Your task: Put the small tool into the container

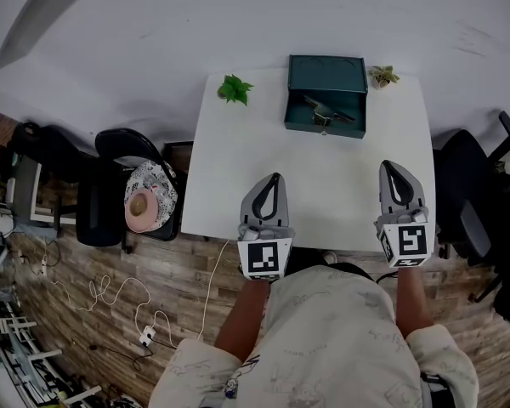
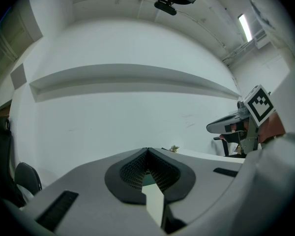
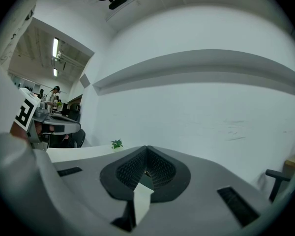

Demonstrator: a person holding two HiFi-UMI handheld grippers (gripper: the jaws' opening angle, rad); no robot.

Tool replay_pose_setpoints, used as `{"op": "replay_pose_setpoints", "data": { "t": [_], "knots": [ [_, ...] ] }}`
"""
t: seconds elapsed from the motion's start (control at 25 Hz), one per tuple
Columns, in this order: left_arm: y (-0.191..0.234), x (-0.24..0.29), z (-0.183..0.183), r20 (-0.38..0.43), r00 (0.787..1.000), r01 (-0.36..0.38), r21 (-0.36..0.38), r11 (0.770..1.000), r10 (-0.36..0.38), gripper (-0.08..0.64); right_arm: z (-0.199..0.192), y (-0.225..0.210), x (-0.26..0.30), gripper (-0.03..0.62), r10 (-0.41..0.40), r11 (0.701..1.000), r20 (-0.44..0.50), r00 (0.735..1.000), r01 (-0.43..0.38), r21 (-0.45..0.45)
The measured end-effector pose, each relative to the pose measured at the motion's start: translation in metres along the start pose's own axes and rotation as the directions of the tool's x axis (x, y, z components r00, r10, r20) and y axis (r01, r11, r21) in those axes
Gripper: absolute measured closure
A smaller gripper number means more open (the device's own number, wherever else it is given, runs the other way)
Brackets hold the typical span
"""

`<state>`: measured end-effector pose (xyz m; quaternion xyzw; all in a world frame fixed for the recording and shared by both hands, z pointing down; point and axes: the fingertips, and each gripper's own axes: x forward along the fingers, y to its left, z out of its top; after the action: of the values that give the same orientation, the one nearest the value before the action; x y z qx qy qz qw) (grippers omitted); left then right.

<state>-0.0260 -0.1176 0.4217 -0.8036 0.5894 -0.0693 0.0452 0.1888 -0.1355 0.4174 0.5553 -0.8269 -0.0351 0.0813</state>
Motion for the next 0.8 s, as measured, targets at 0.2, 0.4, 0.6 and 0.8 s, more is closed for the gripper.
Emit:
{"op": "replay_pose_setpoints", "data": {
  "t": [0.2, 0.4, 0.6, 0.8],
  "knots": [
    [0.001, 0.000, -0.001, -0.009, 1.000, -0.001, -0.008, 1.000, 0.001, 0.554, 0.003, -0.002, 0.001, 0.578, -0.015, 1.000, 0.008, 1.000, 0.015, 0.001],
    [0.001, 0.001, 0.001, 0.001, 1.000, -0.002, 0.002, 1.000, 0.002, 0.554, 0.004, -0.009, 0.001, 0.578, -0.038, 0.999, 0.013, 0.999, 0.038, 0.009],
    [0.000, 0.001, -0.001, -0.020, 1.000, 0.001, -0.012, 1.000, -0.001, 0.554, 0.002, -0.016, -0.001, 0.578, -0.063, 0.998, 0.009, 0.998, 0.062, 0.017],
    [-0.002, 0.005, 0.000, -0.008, 1.000, 0.004, 0.002, 1.000, -0.004, 0.554, -0.002, -0.019, -0.002, 0.578, -0.071, 0.997, 0.000, 0.998, 0.071, 0.025]
  ]
}}
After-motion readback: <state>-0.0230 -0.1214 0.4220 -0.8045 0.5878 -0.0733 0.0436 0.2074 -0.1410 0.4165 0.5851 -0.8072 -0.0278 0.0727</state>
